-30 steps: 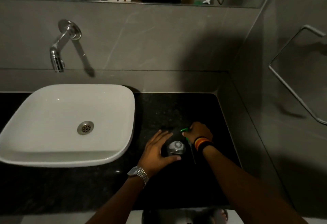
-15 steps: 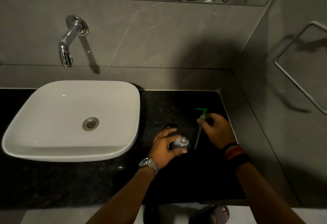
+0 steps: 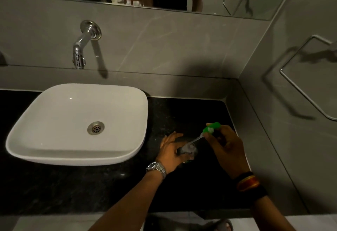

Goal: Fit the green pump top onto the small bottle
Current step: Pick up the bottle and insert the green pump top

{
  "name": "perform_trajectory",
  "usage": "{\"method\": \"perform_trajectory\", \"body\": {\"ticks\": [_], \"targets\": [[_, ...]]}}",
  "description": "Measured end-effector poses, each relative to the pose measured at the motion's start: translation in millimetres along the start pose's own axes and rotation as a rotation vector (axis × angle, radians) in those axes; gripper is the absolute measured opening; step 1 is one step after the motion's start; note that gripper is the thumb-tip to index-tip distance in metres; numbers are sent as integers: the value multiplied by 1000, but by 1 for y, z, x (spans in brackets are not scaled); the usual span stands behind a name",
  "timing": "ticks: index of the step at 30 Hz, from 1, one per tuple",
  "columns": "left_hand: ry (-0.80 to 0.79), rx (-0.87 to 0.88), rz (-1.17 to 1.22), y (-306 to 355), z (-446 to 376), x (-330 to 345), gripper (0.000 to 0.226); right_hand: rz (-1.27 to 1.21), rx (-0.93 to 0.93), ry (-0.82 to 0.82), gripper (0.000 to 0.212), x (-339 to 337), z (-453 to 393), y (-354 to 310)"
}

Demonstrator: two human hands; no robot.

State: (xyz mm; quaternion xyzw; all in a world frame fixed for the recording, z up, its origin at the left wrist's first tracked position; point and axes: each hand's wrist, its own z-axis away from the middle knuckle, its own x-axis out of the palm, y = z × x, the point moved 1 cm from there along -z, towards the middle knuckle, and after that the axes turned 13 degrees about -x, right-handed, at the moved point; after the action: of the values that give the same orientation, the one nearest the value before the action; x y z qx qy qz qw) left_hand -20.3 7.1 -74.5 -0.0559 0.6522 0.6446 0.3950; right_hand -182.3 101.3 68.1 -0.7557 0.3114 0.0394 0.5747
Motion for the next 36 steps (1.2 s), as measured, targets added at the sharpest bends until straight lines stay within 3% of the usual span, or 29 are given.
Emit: {"method": "perform_trajectory", "body": {"ticks": [12, 17, 22, 30, 36], "targets": [[-3, 3, 3, 0, -2, -1, 56, 160, -111, -3, 12, -5, -1, -13], [12, 37, 32, -3, -4, 1, 59, 154, 4, -116, 20, 18, 1, 17], [3, 21, -7, 2, -1, 0, 67, 295, 89, -362, 22, 40, 8, 40], [8, 24, -39, 3, -6, -4, 65, 535, 145, -365, 31, 45, -5, 34], [35, 74, -51, 3, -8, 0, 52, 691, 94, -460, 29, 44, -7, 30]]}}
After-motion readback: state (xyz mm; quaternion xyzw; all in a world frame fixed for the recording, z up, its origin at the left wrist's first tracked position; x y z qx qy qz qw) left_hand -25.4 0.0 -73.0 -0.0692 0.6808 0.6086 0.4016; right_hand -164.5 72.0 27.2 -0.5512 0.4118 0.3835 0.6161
